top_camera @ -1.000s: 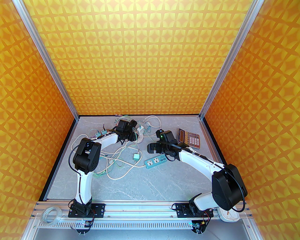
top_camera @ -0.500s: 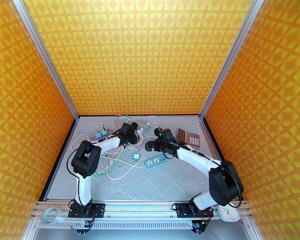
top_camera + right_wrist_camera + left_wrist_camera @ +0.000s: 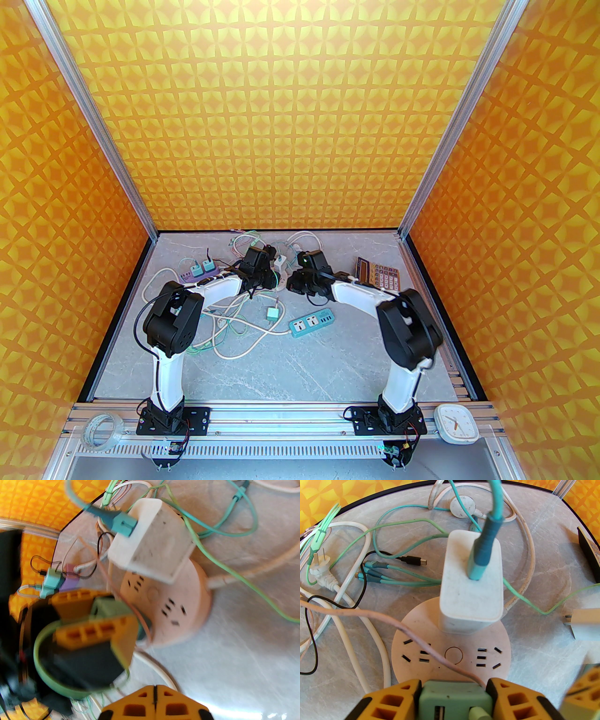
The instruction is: Pull the plug off the socket
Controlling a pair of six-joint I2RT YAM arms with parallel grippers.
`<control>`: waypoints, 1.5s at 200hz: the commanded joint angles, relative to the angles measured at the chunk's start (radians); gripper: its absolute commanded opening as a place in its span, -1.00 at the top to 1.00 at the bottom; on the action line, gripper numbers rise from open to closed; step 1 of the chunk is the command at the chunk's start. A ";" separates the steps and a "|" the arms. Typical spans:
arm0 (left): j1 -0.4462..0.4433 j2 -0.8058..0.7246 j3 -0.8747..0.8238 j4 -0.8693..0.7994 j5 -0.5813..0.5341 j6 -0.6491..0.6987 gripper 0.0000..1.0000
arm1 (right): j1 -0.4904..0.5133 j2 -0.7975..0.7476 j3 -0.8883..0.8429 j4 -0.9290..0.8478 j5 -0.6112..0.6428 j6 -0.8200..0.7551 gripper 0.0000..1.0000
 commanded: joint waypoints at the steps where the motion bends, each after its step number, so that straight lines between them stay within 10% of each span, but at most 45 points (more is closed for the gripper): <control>1: -0.001 0.005 -0.013 -0.014 0.007 0.032 0.10 | 0.002 0.059 0.077 0.044 -0.031 0.070 1.00; 159: -0.002 0.030 0.014 -0.047 0.026 0.065 0.08 | -0.044 0.285 0.171 0.230 -0.191 0.197 1.00; 300: 0.038 0.005 0.022 -0.066 0.159 0.182 -0.19 | -0.055 0.330 0.224 -0.029 -0.117 0.073 1.00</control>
